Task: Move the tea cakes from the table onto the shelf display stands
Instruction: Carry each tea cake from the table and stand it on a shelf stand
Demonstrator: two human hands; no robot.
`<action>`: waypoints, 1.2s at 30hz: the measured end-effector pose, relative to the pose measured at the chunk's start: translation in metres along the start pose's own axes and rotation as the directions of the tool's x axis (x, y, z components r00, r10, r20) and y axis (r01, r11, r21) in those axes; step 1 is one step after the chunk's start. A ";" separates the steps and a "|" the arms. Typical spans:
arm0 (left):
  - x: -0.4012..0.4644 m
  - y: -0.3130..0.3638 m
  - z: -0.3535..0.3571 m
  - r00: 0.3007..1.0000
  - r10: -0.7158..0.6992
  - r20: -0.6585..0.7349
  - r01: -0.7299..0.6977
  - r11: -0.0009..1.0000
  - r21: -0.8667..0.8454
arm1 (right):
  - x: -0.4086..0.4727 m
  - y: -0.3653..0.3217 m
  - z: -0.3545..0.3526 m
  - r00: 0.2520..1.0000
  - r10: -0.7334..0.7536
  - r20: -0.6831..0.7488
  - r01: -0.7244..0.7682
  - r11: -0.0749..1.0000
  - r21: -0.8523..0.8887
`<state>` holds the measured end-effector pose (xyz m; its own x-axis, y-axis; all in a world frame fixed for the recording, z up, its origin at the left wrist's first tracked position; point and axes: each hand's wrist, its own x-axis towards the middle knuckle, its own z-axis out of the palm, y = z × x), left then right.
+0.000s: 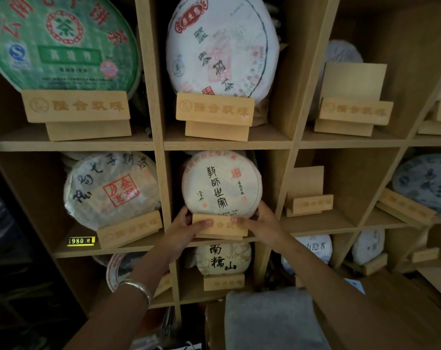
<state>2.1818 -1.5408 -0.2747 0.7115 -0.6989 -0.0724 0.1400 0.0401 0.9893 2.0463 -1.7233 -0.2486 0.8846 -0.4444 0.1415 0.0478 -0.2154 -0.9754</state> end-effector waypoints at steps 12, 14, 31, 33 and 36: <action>0.008 -0.004 0.006 0.991 0.029 -0.128 -0.011 0.991 0.136 | 0.009 0.010 0.001 0.998 0.059 -0.034 -0.060 0.998 -0.019; 0.007 -0.005 0.008 0.983 0.030 -0.182 0.001 0.986 0.167 | 0.009 0.012 0.003 0.997 0.063 -0.045 -0.065 0.997 -0.043; -0.019 0.002 0.007 0.937 -0.224 -0.268 0.331 0.817 0.472 | -0.025 0.013 0.007 0.938 0.180 -0.298 -0.261 0.929 -0.262; -0.030 0.004 0.006 0.922 -0.342 -0.183 0.386 0.757 0.527 | -0.042 0.012 -0.001 0.934 0.150 -0.323 -0.260 0.908 -0.330; -0.038 0.007 0.014 0.905 -0.422 -0.045 0.346 0.673 0.654 | -0.070 0.008 -0.017 0.925 0.106 -0.365 -0.265 0.868 -0.420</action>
<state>2.1458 -1.5237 -0.2634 0.6165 -0.6174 -0.4887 -0.1098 -0.6820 0.7231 1.9766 -1.7089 -0.2633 0.6536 -0.7516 0.0895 -0.3885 -0.4345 -0.8126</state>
